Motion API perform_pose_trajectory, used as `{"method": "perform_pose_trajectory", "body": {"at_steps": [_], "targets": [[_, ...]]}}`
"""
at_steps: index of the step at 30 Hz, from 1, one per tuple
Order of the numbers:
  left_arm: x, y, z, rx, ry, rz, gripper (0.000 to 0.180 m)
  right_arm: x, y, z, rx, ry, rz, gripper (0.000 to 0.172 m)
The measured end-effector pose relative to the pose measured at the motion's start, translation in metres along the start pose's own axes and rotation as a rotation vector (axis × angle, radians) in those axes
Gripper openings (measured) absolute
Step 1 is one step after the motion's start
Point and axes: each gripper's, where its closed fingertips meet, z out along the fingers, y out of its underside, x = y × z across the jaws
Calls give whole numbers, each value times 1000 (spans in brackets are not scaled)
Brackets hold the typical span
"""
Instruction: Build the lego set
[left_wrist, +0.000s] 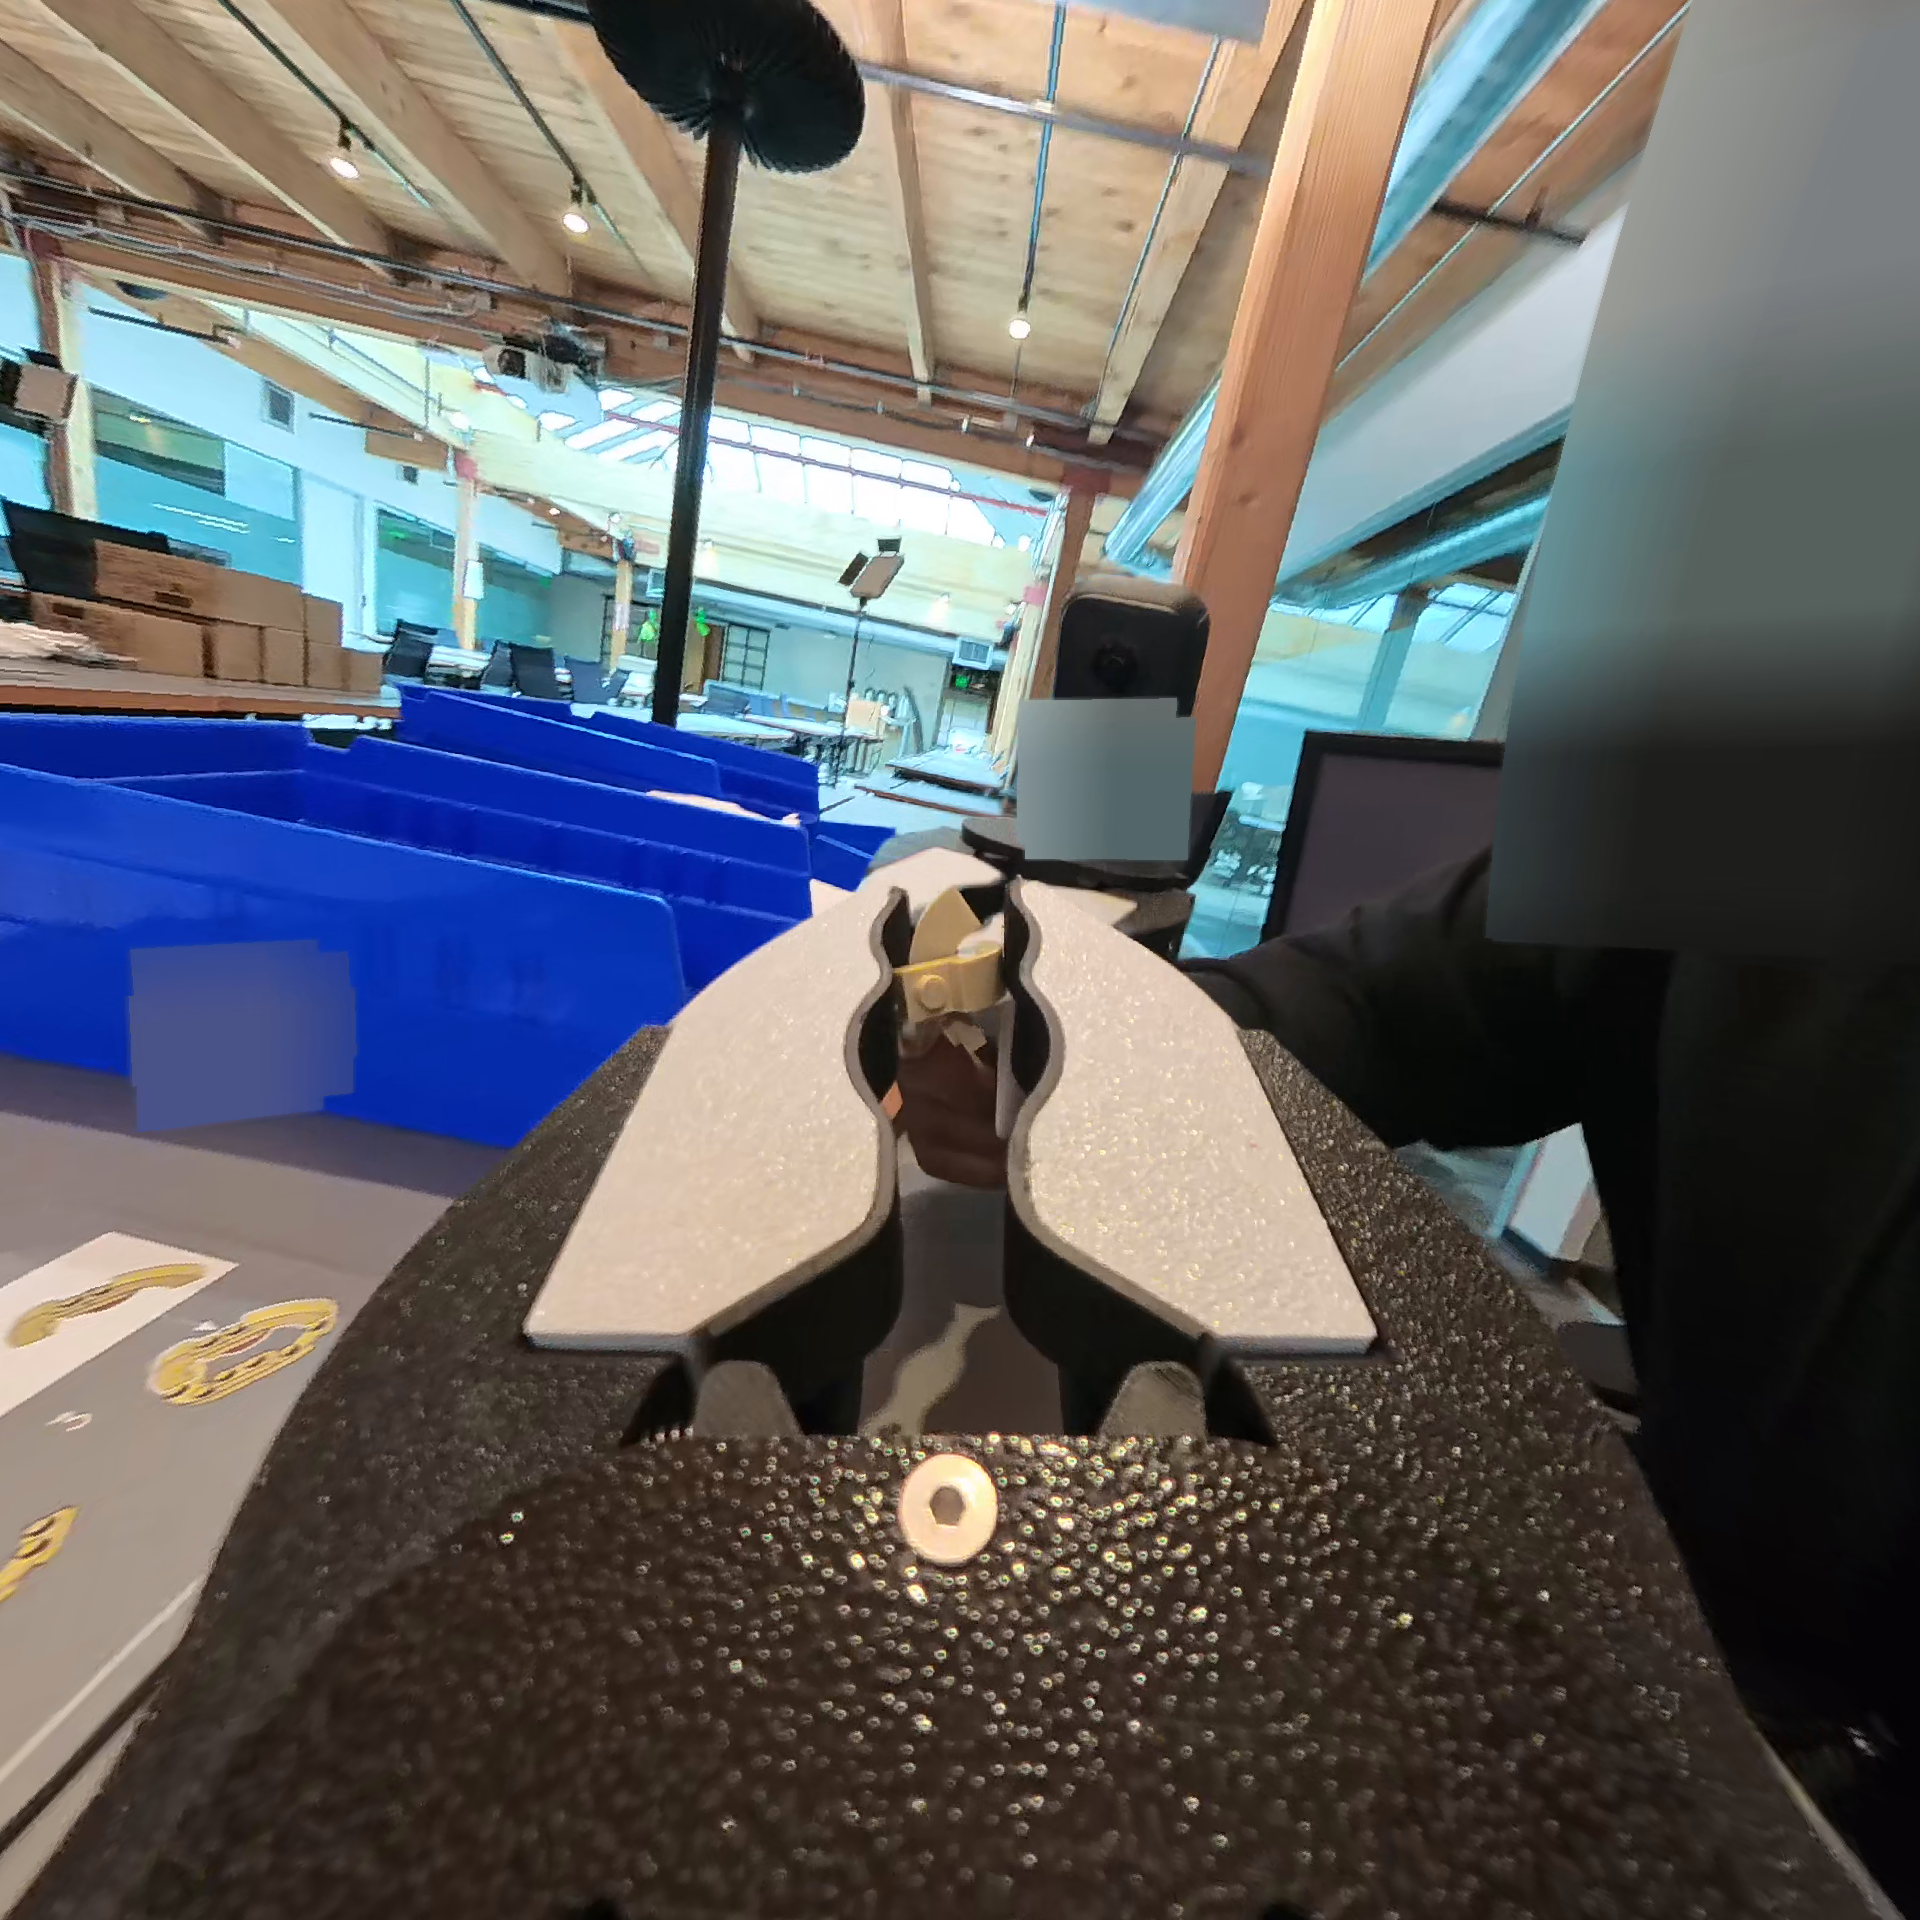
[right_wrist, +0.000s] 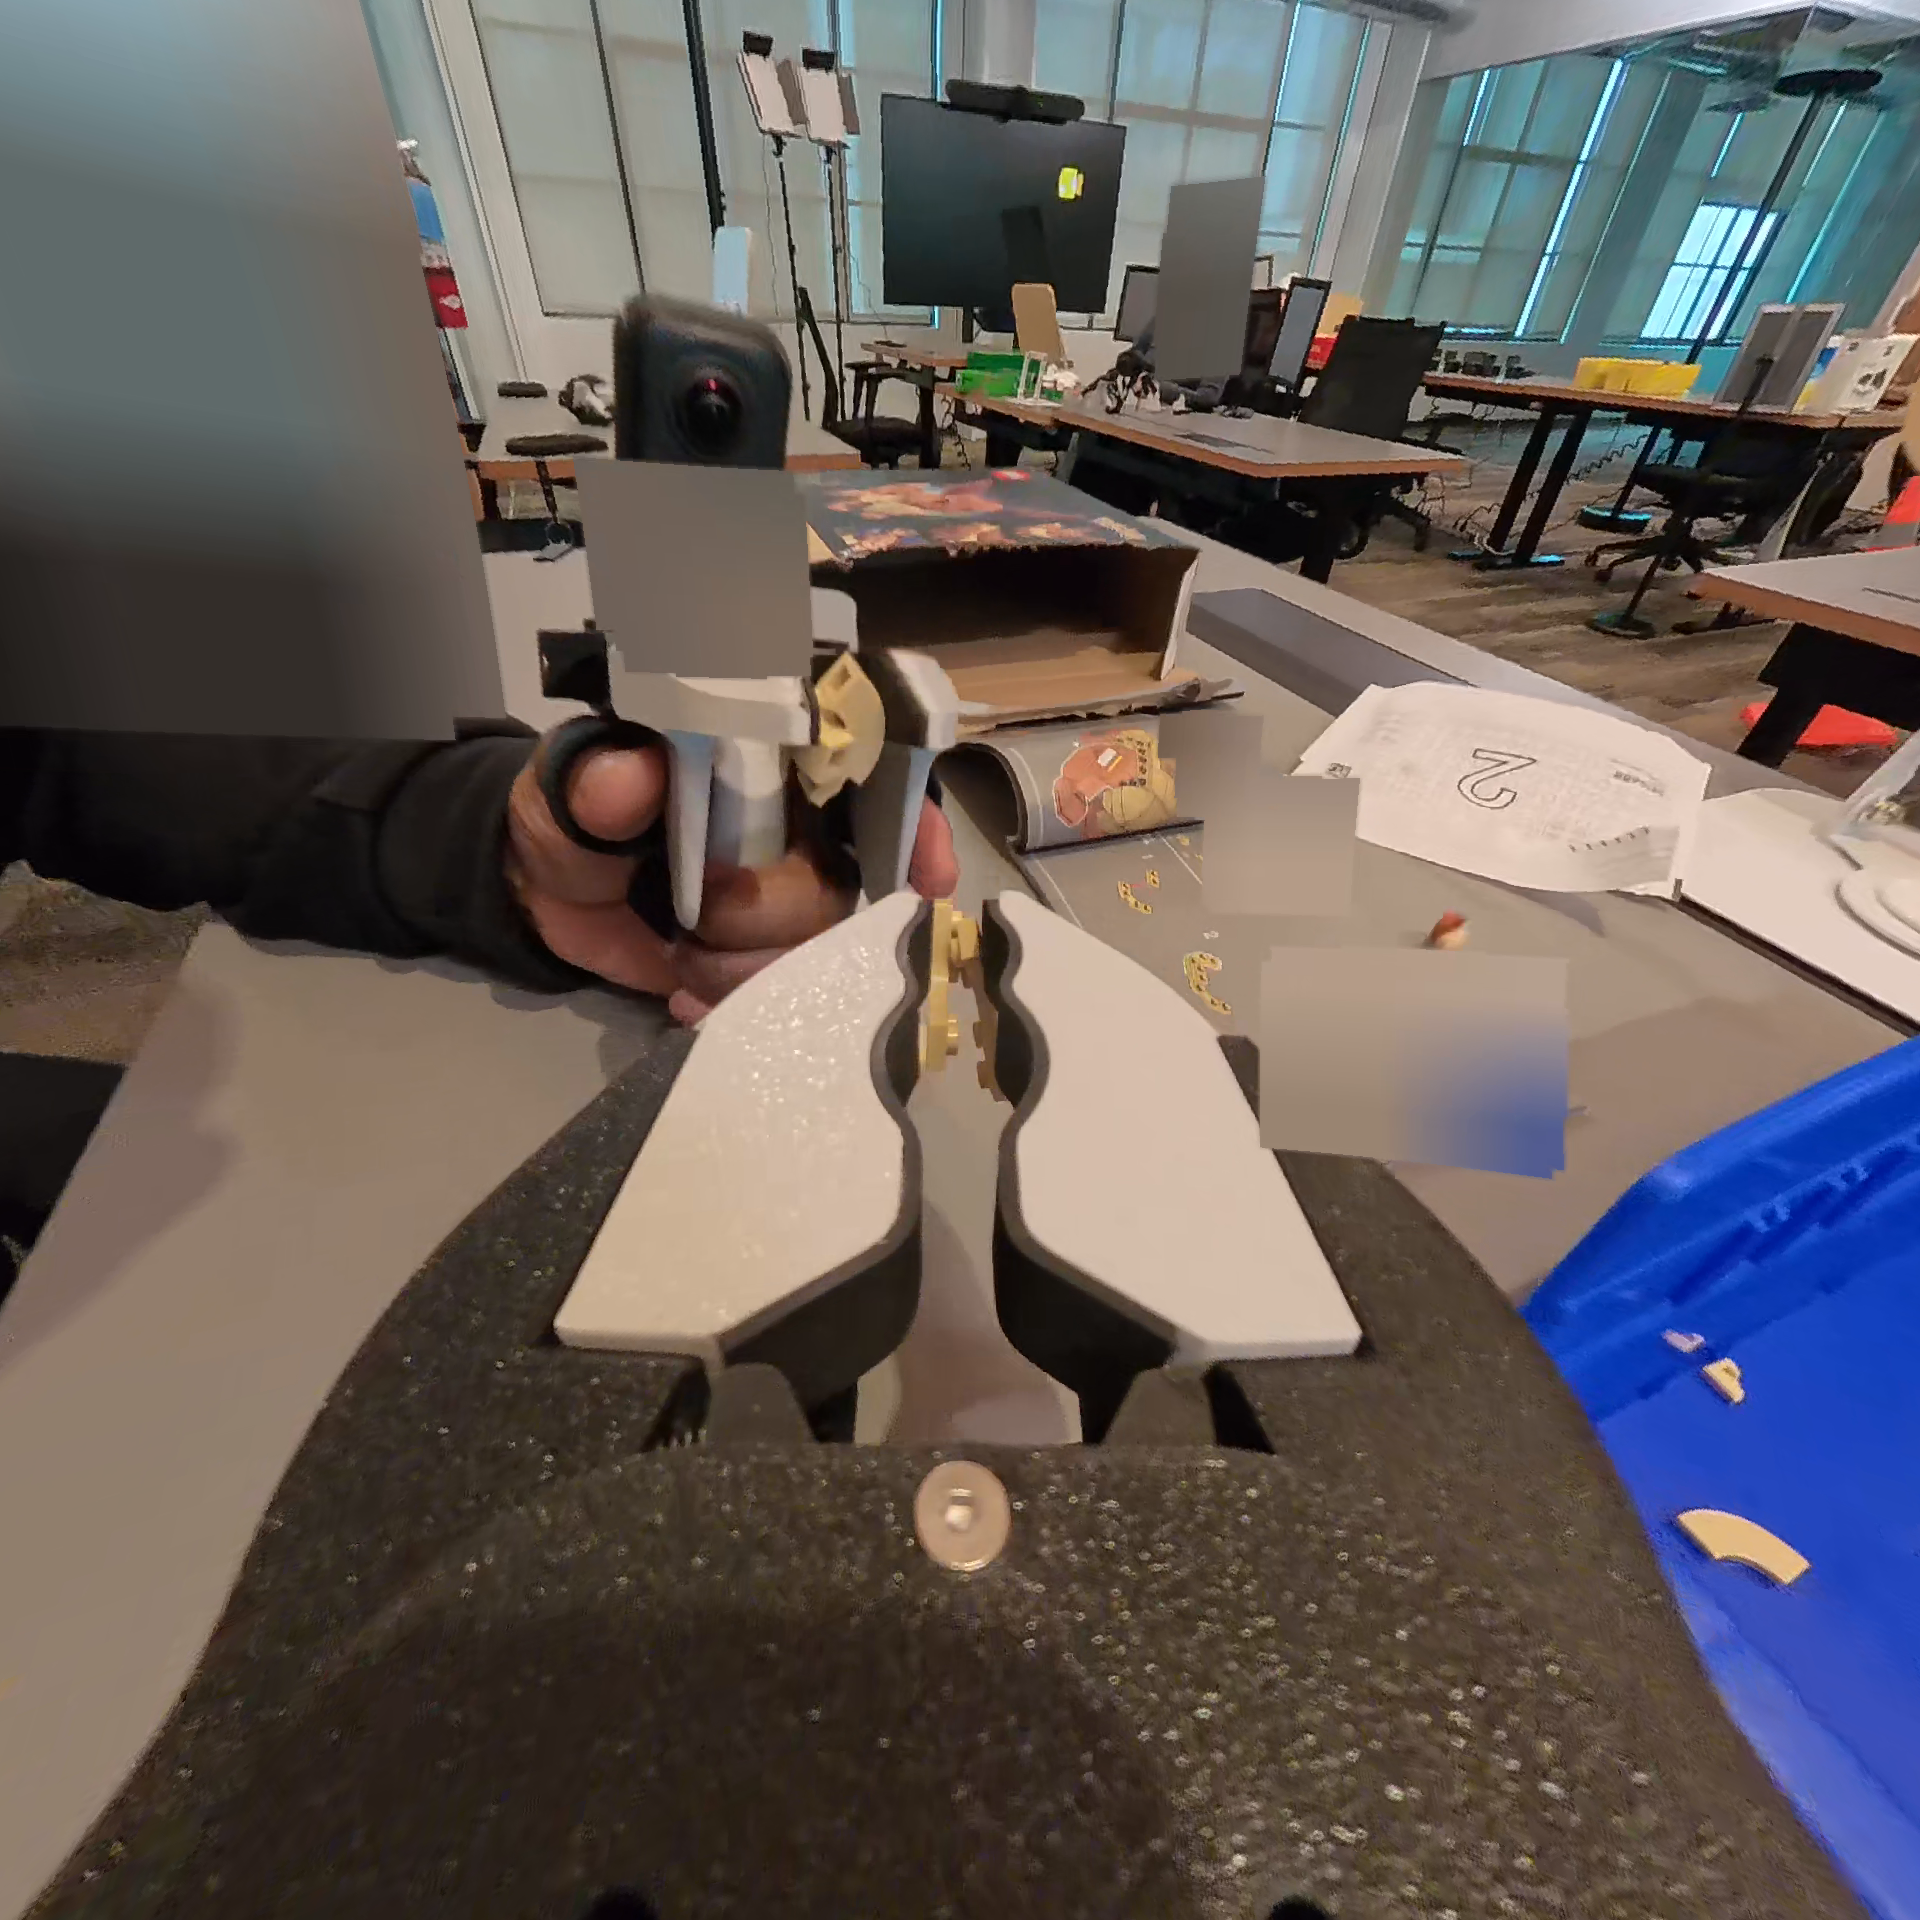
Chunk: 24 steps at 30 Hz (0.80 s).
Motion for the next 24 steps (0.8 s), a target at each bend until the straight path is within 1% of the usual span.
{"method": "perform_pose_trajectory", "body": {"at_steps": [6, 17, 24], "targets": [[-2, 2, -2, -32, -28, 60, 16, -1, 14, 6, -36, -14, 12, 8], [-4, 3, -5, -59, -39, 101, 16, 2, 18, 8, -40, -2, 12, 8], [0, 10, -5, -113, -37, 204, 16, 3, 13, 6, -29, 16, -29, 8]]}}
